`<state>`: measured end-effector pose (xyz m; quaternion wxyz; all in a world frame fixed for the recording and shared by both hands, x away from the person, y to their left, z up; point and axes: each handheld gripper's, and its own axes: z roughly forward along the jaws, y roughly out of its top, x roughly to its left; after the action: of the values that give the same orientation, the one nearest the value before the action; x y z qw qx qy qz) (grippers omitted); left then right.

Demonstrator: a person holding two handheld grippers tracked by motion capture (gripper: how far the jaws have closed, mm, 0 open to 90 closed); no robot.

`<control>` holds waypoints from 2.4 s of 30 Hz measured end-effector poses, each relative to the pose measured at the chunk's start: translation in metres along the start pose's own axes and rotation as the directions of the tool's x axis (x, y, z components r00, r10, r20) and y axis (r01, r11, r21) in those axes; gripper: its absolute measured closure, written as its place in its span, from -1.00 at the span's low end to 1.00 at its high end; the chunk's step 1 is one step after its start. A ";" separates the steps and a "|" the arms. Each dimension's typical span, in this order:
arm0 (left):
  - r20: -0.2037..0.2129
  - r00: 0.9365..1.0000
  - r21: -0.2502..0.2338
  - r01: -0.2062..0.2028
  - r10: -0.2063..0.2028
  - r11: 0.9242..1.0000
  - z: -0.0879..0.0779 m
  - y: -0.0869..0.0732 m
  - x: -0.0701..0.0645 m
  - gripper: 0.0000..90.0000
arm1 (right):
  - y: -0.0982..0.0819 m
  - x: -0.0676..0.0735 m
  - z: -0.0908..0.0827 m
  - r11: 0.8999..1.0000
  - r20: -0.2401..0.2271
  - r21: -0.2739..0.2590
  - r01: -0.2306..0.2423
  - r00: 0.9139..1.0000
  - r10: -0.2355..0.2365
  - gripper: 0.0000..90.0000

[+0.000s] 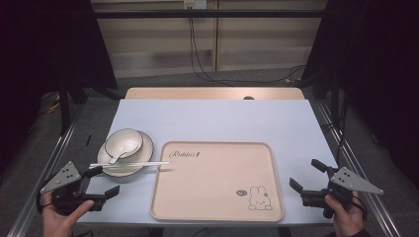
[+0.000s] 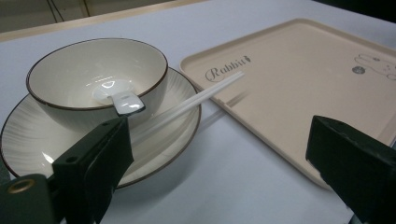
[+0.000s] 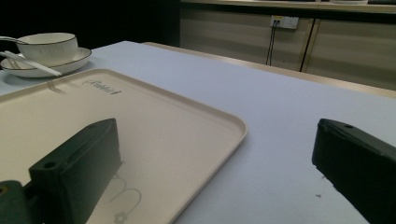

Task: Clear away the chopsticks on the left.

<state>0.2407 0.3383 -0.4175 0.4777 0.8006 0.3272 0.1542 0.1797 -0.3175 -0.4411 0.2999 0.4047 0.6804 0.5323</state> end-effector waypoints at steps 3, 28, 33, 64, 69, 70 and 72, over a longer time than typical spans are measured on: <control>0.016 1.000 0.039 -0.004 0.003 0.999 0.003 0.002 0.010 -0.82 | 0.000 0.000 0.000 1.000 -0.003 0.000 0.004 1.000 -0.004 -0.99; 0.066 0.986 0.204 -0.164 0.154 0.965 0.033 0.003 0.073 0.24 | 0.000 0.002 0.000 1.000 -0.011 0.008 0.011 1.000 -0.011 -0.97; 0.057 0.982 0.220 -0.188 0.179 0.957 0.037 0.001 0.075 0.40 | -0.001 0.002 0.000 1.000 -0.015 0.007 0.010 1.000 -0.010 -0.97; 0.064 0.968 0.212 -0.249 0.241 0.945 0.039 0.002 0.073 0.49 | 0.000 0.003 0.000 1.000 -0.013 0.007 0.014 1.000 -0.014 -0.96; 0.080 0.965 0.215 -0.261 0.249 0.941 0.038 0.000 0.070 0.54 | -0.001 0.003 0.000 1.000 -0.018 0.010 0.010 1.000 -0.010 -0.96; 0.078 0.966 0.218 -0.258 0.246 0.941 0.038 0.000 0.070 0.55 | -0.001 0.003 0.000 1.000 -0.016 0.008 0.014 1.000 -0.014 -0.96; 0.081 0.966 0.210 -0.256 0.244 0.944 0.040 -0.001 0.070 0.56 | 0.000 0.003 0.000 1.000 -0.016 0.007 0.013 1.000 -0.013 -0.96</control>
<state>0.3146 0.3592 -0.4429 0.3717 0.8872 0.2251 0.1551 0.1784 -0.3151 -0.4416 0.2965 0.3972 0.6873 0.5310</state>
